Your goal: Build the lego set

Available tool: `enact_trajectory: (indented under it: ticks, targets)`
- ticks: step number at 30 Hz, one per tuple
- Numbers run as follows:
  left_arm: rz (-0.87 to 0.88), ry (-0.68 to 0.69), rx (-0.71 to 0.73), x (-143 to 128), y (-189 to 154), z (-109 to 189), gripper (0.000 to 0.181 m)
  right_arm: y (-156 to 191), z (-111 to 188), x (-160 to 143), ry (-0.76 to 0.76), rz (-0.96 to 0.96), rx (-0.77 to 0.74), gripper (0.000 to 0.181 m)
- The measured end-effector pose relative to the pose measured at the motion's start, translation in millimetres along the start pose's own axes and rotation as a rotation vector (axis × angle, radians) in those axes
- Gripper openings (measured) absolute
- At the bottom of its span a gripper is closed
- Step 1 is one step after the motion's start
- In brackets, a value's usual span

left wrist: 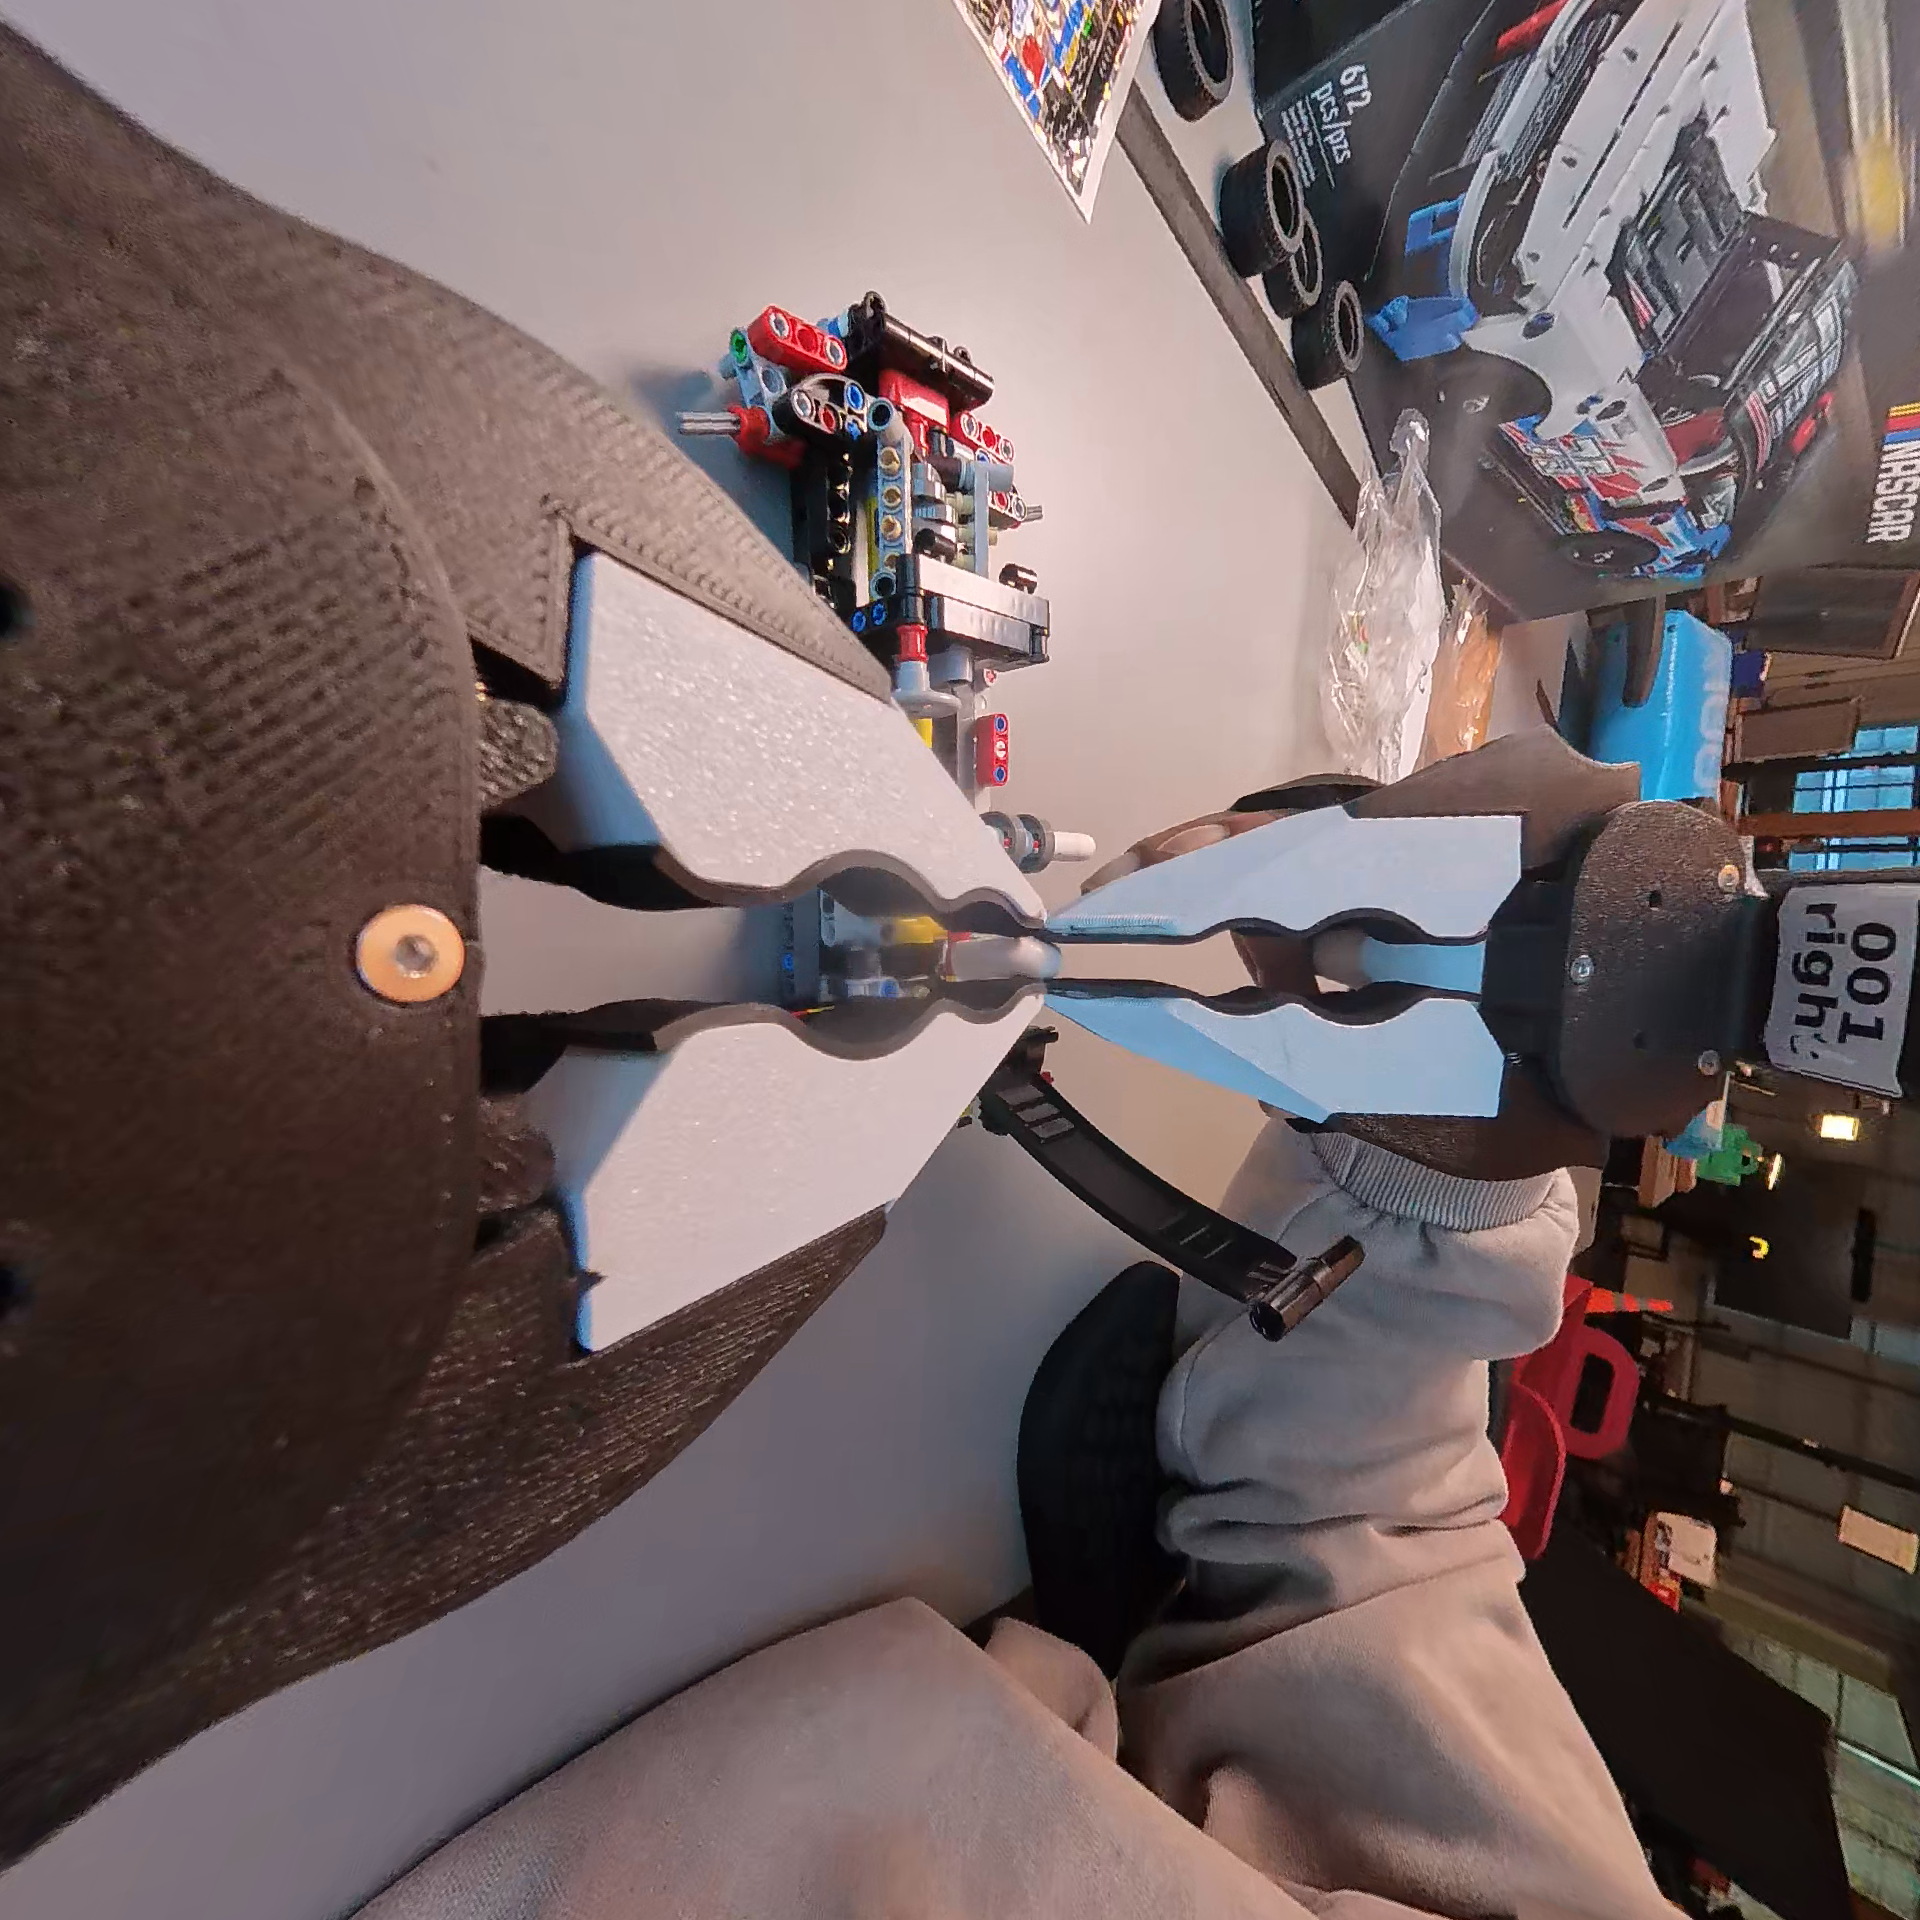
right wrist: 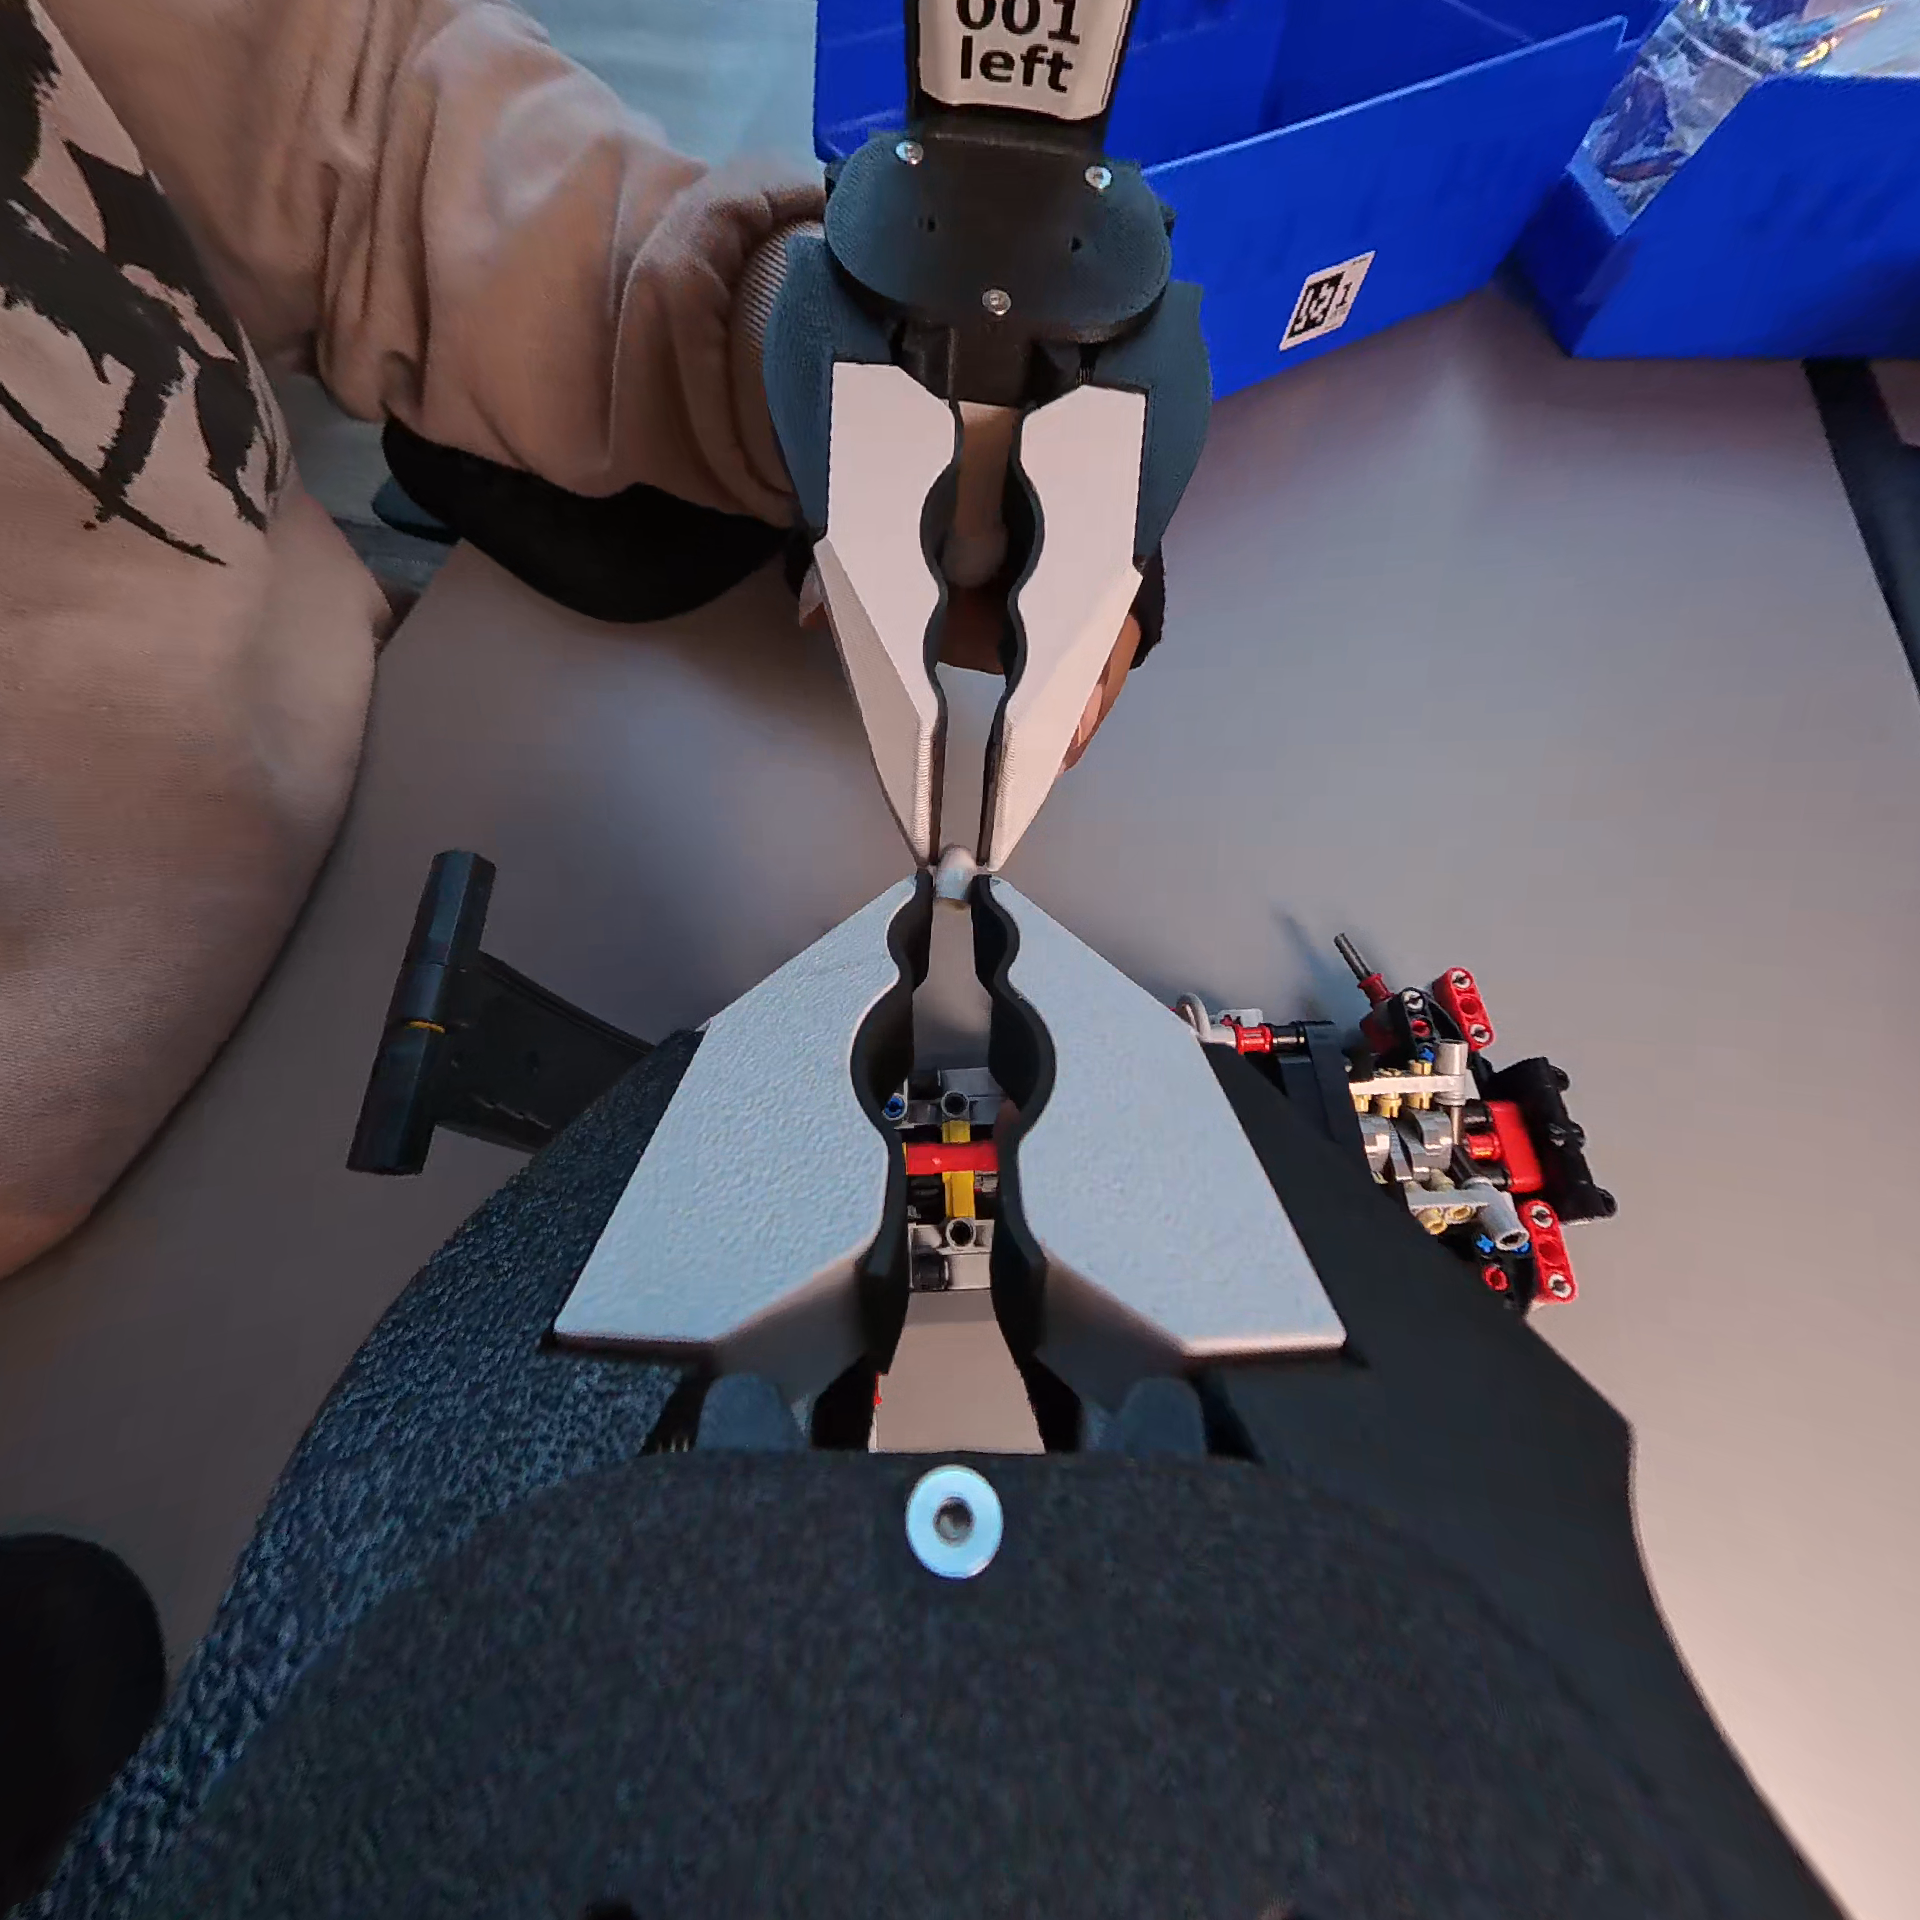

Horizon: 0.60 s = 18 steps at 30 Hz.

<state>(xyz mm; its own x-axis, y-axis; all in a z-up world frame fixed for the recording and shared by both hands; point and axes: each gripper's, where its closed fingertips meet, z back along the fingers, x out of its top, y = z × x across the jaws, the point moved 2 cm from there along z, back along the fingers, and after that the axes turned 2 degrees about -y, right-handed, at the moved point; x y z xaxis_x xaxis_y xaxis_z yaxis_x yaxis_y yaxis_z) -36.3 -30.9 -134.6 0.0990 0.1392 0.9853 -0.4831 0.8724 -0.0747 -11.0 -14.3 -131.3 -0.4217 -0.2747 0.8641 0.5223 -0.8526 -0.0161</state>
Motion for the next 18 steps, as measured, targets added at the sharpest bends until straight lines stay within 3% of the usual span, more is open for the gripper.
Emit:
enact_trajectory:
  ticks: [12,18]
  targets:
    - [0.018,0.003,-0.011,-3,-2,-3,0.006,1,2,8,-0.023,0.014,0.007,0.005]
    - [0.106,-0.292,-0.125,26,-11,11,0.006,6,15,34,-0.187,0.008,-0.001,0.010]
